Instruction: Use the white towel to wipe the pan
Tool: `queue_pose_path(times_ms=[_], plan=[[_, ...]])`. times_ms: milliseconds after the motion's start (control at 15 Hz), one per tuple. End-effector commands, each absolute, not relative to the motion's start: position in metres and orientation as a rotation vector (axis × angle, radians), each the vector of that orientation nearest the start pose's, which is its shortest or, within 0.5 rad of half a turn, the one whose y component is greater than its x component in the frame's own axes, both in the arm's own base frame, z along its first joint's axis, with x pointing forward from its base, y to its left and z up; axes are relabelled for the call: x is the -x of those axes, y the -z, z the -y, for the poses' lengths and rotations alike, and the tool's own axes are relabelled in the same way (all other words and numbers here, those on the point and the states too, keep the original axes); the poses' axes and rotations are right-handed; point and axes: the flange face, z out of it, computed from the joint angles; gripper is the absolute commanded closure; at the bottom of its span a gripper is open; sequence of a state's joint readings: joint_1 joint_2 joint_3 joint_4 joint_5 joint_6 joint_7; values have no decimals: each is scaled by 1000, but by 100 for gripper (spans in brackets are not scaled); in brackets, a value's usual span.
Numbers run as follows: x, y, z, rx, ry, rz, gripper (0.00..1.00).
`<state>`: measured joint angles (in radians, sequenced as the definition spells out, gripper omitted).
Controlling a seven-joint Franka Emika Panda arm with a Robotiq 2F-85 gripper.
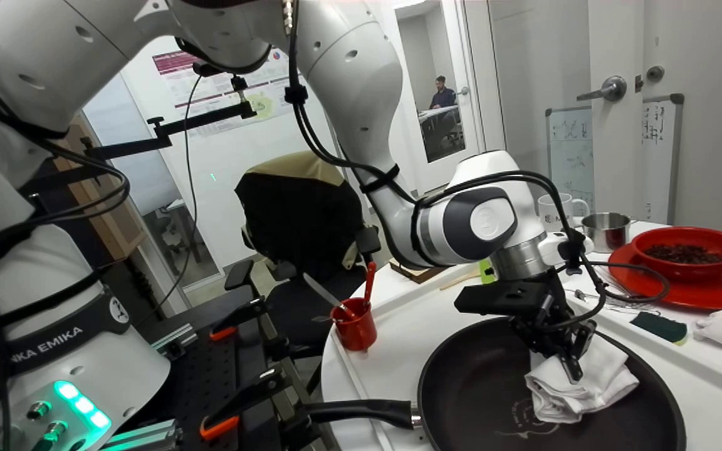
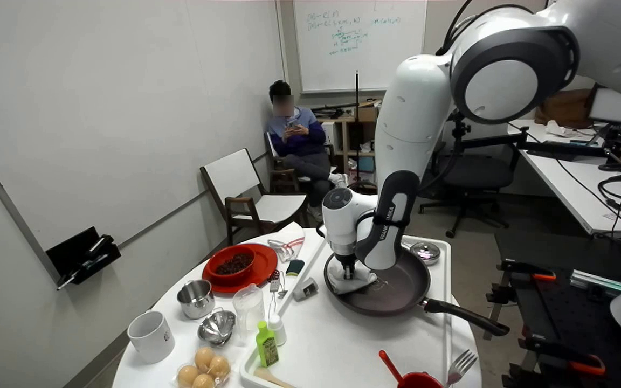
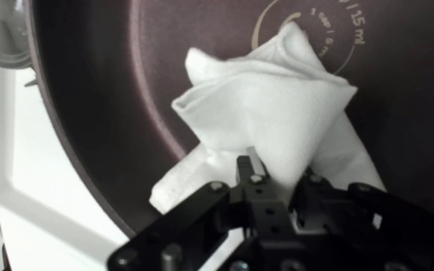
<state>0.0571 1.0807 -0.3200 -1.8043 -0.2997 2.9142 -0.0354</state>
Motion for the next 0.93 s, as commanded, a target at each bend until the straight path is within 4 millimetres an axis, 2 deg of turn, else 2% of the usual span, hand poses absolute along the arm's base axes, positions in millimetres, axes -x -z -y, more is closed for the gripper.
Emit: queue_pose_path(times_ms=[0, 267, 467, 867], plan=[[-586, 27, 113, 3445, 0, 510, 93], [-576, 22, 87, 3388, 19, 671, 93], [-561, 18, 71, 3332, 15, 823, 93], [-519, 16, 62, 3226, -87, 1029, 93]])
